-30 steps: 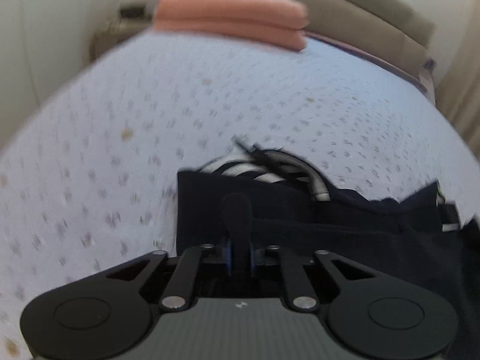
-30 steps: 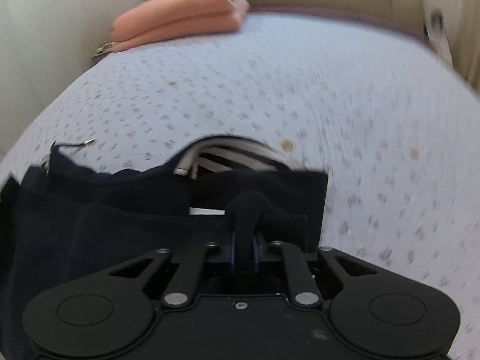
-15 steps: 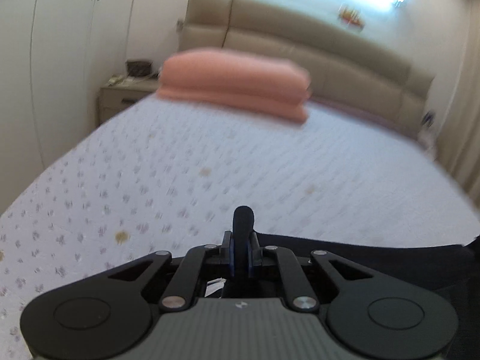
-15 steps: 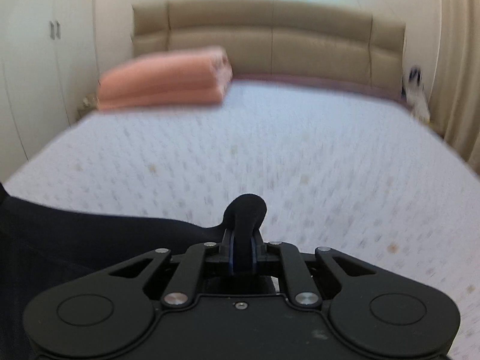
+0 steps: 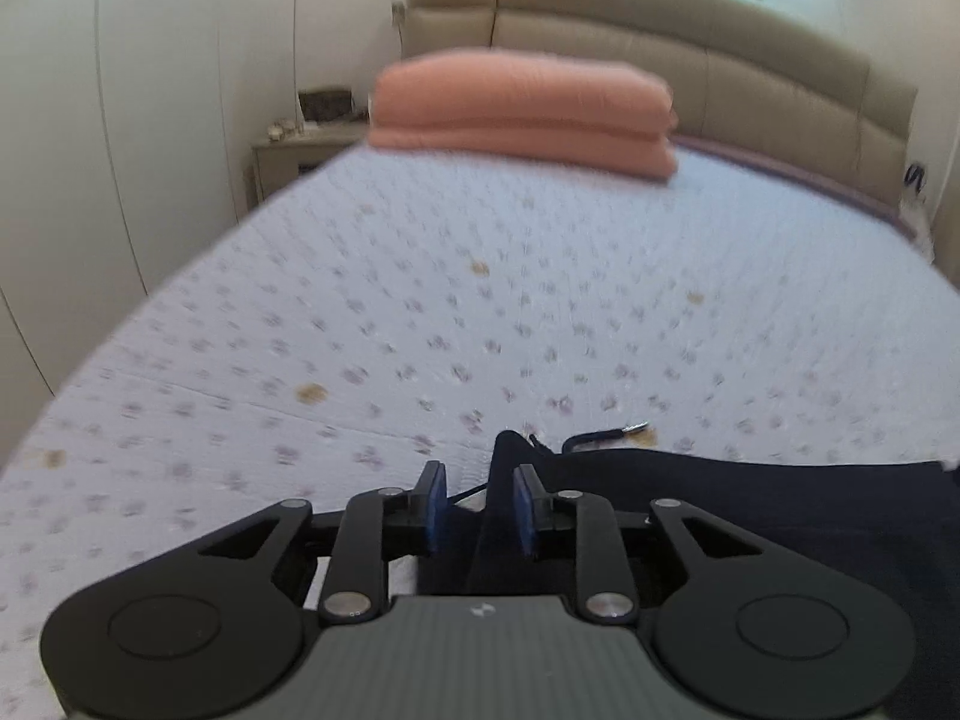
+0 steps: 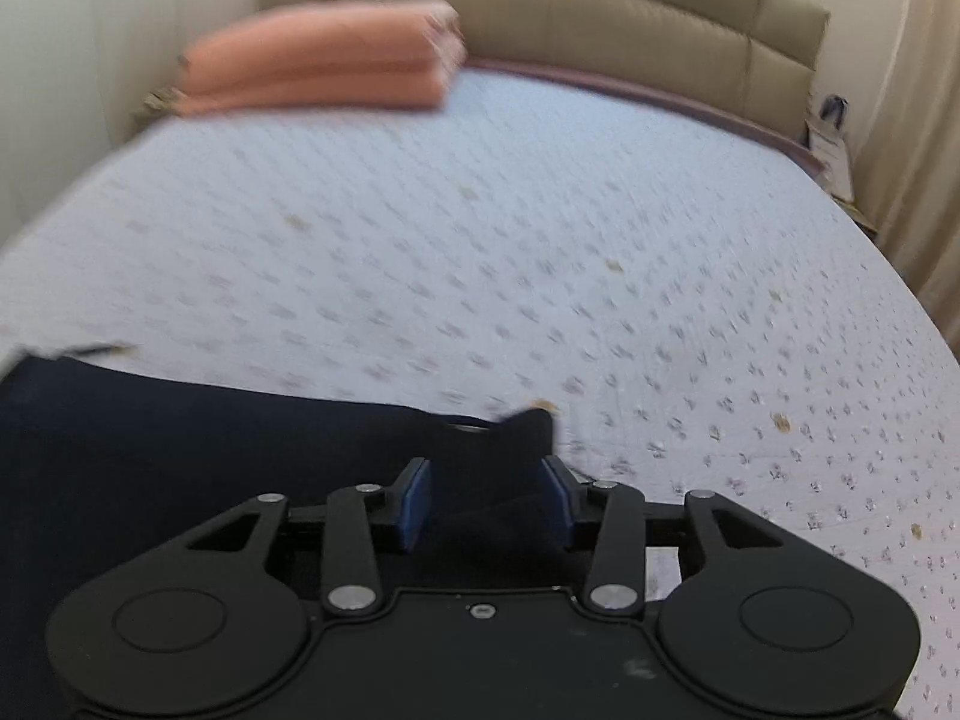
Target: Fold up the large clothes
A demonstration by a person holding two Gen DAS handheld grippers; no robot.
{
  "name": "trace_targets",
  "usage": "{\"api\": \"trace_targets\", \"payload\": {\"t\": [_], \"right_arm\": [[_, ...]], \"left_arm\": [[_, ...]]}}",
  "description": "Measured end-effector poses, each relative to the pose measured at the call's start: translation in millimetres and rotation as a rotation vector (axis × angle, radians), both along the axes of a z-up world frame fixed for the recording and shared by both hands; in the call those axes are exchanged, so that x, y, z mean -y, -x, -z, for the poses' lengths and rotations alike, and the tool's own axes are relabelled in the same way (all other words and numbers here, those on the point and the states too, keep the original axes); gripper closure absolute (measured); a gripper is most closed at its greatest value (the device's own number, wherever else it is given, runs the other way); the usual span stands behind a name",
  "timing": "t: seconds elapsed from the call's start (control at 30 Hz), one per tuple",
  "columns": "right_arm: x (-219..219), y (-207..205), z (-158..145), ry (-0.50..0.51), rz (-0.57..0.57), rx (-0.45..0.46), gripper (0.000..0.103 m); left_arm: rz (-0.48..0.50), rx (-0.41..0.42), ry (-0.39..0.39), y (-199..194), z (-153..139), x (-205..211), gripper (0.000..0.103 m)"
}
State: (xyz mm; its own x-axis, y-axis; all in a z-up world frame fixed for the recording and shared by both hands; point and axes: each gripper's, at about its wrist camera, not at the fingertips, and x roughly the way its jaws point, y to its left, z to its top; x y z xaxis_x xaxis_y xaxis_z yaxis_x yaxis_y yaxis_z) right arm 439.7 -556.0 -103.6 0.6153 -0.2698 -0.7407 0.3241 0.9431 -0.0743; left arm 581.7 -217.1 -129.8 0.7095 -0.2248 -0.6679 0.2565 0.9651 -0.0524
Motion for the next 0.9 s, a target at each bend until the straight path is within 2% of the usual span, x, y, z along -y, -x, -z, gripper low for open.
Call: {"api": "trace_targets", "payload": {"t": [0.03,0.07,0.13,0.17,0.23,0.33,0.4,0.43,0.53,0.63,0.7,0.77,0.83,0.9], "right_arm": [[-14.7,10.4,-10.6,-0.032,-0.019,0.005,0.062],[-24.9,16.3,-14.3,-0.071,-0.037,0.003,0.077],[-55.6,28.8,-15.2,-0.174,-0.080,-0.009,0.093],[-72.8,32.1,-11.8,-0.207,-0.110,-0.022,0.094],[-106.6,34.7,1.5,-0.199,-0.156,-0.039,0.096],[-135.5,28.4,40.7,-0.178,-0.154,-0.104,0.096],[-140.7,23.5,70.6,-0.166,-0.138,-0.139,0.096],[-142.1,23.7,79.0,-0.147,-0.143,-0.115,0.097],[-149.3,18.7,79.3,-0.112,-0.143,-0.119,0.098],[-147.2,15.6,63.6,-0.142,-0.127,-0.143,0.097],[-148.4,26.4,38.6,-0.181,-0.128,-0.107,0.097],[-154.8,40.4,15.9,-0.188,-0.141,-0.050,0.095],[-165.0,49.8,9.5,-0.164,-0.140,-0.040,0.095],[-169.9,53.2,23.5,-0.161,-0.132,-0.084,0.095]], "left_arm": [[0.007,-0.005,0.019,12.3,-7.5,-5.7,0.077],[0.014,-0.021,0.038,25.4,-11.8,-10.7,0.079],[0.024,-0.081,0.067,51.4,-11.0,-19.5,0.080],[0.019,-0.117,0.082,63.4,-6.4,-23.8,0.083],[0.005,-0.190,0.107,81.7,8.2,-32.5,0.085],[-0.040,-0.274,0.113,98.9,37.5,-46.7,0.087],[-0.045,-0.283,0.131,104.9,50.3,-54.6,0.089],[-0.040,-0.282,0.143,106.8,50.9,-57.3,0.089],[-0.032,-0.283,0.160,113.1,39.8,-68.9,0.088],[-0.046,-0.290,0.171,124.8,28.3,-87.7,0.086],[-0.069,-0.304,0.179,135.6,21.3,-104.4,0.075],[-0.097,-0.321,0.197,149.3,17.4,-123.0,0.056],[-0.119,-0.357,0.239,157.9,19.7,-139.1,0.053],[-0.134,-0.409,0.314,162.5,27.4,-151.3,0.053]]}}
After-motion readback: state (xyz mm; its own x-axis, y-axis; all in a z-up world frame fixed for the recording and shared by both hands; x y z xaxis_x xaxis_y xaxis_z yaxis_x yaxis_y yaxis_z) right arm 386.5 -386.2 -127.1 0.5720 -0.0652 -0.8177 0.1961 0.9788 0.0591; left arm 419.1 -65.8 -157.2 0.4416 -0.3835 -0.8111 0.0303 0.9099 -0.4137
